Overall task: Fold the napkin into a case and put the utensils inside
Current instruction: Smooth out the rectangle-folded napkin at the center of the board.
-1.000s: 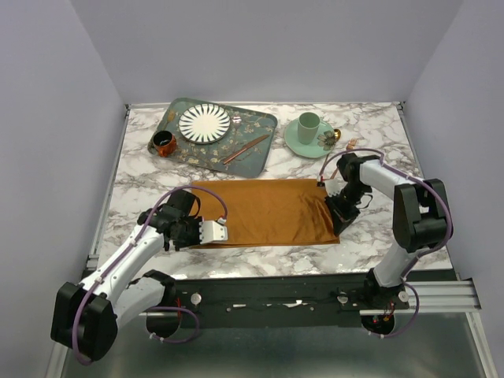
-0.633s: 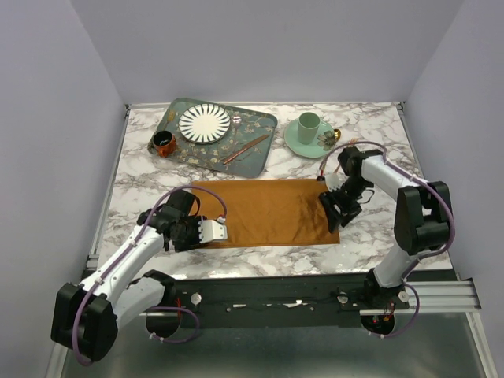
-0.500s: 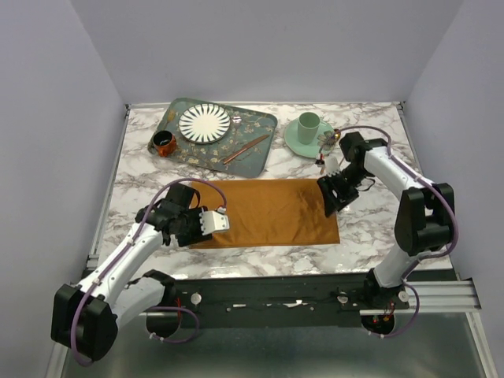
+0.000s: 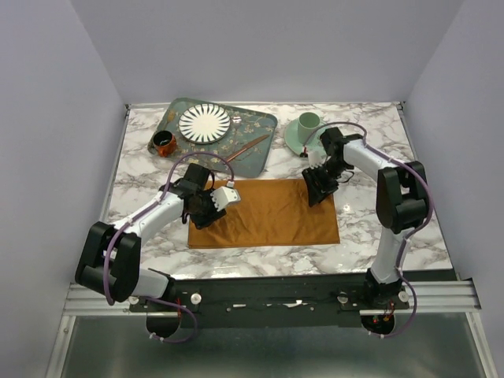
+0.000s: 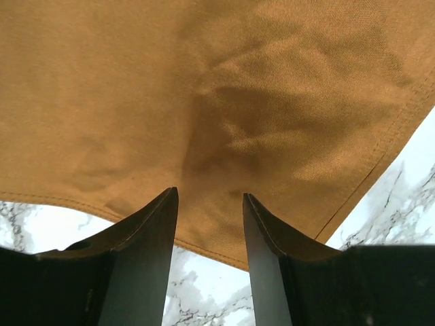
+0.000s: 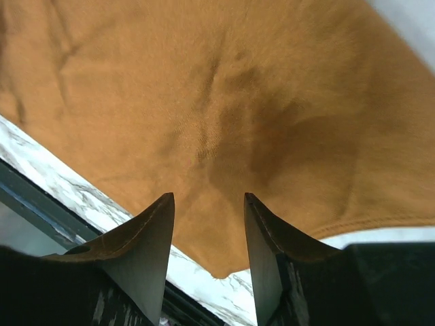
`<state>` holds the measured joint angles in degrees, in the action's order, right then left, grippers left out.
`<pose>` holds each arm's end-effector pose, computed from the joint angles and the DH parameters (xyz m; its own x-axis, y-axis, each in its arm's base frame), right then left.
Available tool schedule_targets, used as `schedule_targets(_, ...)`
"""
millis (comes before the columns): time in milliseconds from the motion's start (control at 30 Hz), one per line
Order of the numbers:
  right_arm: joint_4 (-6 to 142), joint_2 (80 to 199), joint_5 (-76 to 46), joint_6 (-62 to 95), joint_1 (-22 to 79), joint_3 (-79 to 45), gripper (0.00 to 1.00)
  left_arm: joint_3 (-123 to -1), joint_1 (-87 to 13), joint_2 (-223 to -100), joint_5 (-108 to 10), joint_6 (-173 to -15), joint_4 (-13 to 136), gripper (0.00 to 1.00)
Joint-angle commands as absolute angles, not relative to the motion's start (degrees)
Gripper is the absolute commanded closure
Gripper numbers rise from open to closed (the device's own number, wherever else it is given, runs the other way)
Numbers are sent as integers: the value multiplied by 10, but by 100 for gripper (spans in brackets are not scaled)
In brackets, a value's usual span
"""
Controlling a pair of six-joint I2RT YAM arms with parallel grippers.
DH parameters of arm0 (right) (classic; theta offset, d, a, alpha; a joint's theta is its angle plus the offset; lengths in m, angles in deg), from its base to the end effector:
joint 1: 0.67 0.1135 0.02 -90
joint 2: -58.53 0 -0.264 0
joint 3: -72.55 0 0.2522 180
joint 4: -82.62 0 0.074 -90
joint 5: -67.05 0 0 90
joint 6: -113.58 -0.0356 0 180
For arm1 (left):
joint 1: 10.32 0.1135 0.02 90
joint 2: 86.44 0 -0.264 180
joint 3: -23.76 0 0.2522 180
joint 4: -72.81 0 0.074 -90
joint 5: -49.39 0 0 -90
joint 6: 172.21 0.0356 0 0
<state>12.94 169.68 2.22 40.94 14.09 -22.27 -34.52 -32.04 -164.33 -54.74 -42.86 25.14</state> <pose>0.3488 0.1075 0.1828 -0.8434 -0.5015 -0.1930 -0.5352 0.7523 0.3842 0.2236 -0.0984 0.1869 -0.3796 0.8131 -0.4414 0.8886 0.4532 0.0708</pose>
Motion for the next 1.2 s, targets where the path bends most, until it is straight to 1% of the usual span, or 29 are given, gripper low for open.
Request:
schedule_targets(0,162,1714,-7,410,151,-178,47,-328,-323,-1662,-536,-414,257,47)
schedule_targets(167,165,1696,-21,425,151,-129,47,-287,-344,-1651,-518,-389,239,49)
schedule_targets(400,147,1668,-19,443,161,-84,47,-264,-370,-1596,-519,-379,199,50)
schedule_targets(500,126,1658,-8,448,162,-94,47,-266,-377,-1572,-521,-381,182,50)
schedule_targets(567,108,1632,21,451,161,-112,46,-287,-376,-1559,-522,-402,170,48)
schedule_targets(633,86,1583,50,451,161,-162,43,-316,-375,-1533,-534,-424,165,45)
schedule_targets(667,81,1565,57,449,161,-188,41,-351,-374,-1523,-540,-440,165,40)
schedule_targets(700,76,1545,61,447,161,-213,37,-374,-372,-1504,-549,-462,162,37)
schedule_targets(733,75,1529,65,441,160,-239,31,-398,-363,-1499,-577,-476,160,31)
schedule_targets(767,78,1498,64,438,161,-298,25,-450,-358,-1496,-589,-491,161,3)
schedule_targets(800,86,1487,61,435,161,-326,19,-475,-353,-1493,-601,-522,162,1)
schedule_targets(833,94,1477,51,427,161,-355,6,-499,-344,-1492,-615,-538,166,1)
schedule_targets(867,108,1456,48,420,161,-388,0,-533,-344,-1491,-612,-559,201,1)
schedule_targets(967,202,1434,14,352,161,-398,0,-575,-344,-1495,-559,-687,282,1)
schedule_targets(1000,262,1425,4,328,161,-379,0,-580,-344,-1509,-559,-710,299,1)
schedule_targets(1067,324,1425,-6,263,161,-347,0,-589,-343,-1531,-577,-746,338,1)
schedule_targets(1100,345,1448,9,255,161,-343,0,-595,-344,-1562,-585,-767,349,1)
schedule_targets(1167,328,1487,93,238,161,-359,0,-628,-344,-1603,-578,-865,339,1)
